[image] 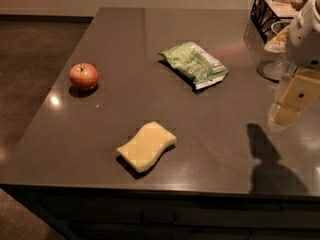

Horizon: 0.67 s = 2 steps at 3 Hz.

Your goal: Move sponge near green jalapeno chip bag

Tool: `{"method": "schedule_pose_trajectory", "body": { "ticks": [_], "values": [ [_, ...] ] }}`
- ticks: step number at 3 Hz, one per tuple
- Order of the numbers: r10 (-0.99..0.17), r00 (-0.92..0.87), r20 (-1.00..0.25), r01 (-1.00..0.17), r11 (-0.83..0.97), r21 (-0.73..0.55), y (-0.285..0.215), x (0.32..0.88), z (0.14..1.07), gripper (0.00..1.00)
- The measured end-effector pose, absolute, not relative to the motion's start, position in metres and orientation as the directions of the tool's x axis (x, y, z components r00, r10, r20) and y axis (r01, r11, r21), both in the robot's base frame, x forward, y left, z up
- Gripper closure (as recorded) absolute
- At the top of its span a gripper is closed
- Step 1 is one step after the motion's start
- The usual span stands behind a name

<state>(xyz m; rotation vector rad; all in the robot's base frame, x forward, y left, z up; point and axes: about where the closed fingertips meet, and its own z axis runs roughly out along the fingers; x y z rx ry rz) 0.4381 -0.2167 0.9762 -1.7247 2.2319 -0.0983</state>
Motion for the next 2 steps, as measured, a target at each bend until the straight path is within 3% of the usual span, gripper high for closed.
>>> {"method": "schedule_pose_trajectory", "body": {
  "ticks": [1,2],
  "values": [
    [-0.953,-0.221,-0.208,-0.931,0.27,-0.247,-0.216,0.438,0.977,0.0],
    [-0.934,-0.211,-0.287,-0.935,0.278,-0.219,-0.193,0.447,0.966,0.0]
  ]
}}
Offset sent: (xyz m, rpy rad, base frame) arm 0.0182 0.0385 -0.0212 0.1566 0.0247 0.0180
